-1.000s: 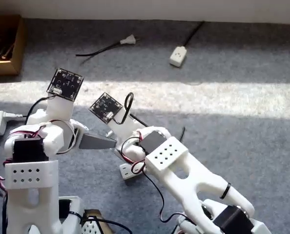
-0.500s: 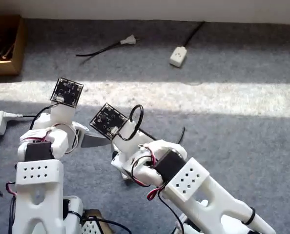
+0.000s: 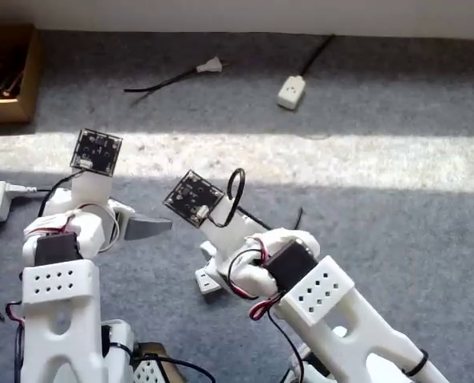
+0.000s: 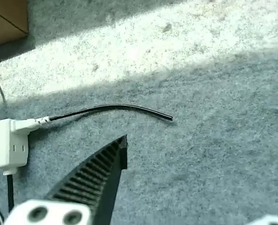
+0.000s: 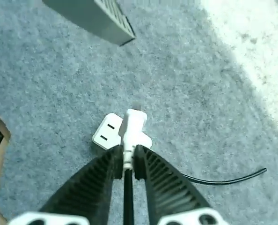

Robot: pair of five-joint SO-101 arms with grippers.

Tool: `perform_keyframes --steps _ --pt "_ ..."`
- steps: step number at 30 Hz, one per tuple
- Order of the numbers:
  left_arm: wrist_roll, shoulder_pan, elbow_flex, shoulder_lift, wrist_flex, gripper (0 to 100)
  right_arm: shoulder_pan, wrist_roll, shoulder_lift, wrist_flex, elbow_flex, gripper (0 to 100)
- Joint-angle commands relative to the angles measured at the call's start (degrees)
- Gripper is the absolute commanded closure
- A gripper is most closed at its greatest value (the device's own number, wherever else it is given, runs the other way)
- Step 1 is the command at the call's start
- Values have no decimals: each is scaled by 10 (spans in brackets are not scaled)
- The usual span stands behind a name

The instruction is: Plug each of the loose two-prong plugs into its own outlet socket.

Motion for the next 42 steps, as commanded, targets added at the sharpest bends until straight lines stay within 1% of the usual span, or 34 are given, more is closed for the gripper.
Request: perform_keyframes --steps 1,3,5,12,15,17,21,23,24,26,28,30,32,35,39,42 --pt "8 58 15 -5 -7 458 -1 3 -17 4 -29 991" --pt "27 88 32 -5 -10 458 -13 -12 -17 5 -41 991" --pt "32 111 38 -5 -10 458 -27 -17 -17 5 -48 991" --pt "31 117 53 -5 -7 458 -30 -16 -15 5 -49 991" --pt "11 122 57 -5 -6 458 -27 -15 -14 5 -49 991" --pt "11 103 51 -5 -9 458 -10 -14 -13 6 -45 991" --pt "10 21 44 -6 -38 458 38 17 -12 41 -44 991" --pt "15 -8 45 -5 -50 458 57 7 -11 64 -49 991" --pt "29 -15 51 -5 -55 458 60 -13 -11 79 -50 991" --pt "64 -25 71 -5 -77 458 51 -45 -9 111 -73 991" --pt "90 -29 102 -5 -112 458 37 -54 15 162 -114 991" --pt "104 -39 124 -5 -147 458 36 -55 70 215 -162 991" --pt "105 -63 134 -5 -166 459 36 -83 132 244 -211 991" --pt "105 -68 149 -5 -172 459 27 -98 216 255 -276 991" --pt "103 -64 165 -2 -192 459 -23 -113 305 256 -342 991" --pt "103 -64 173 -3 -207 459 -43 -119 344 255 -360 991"
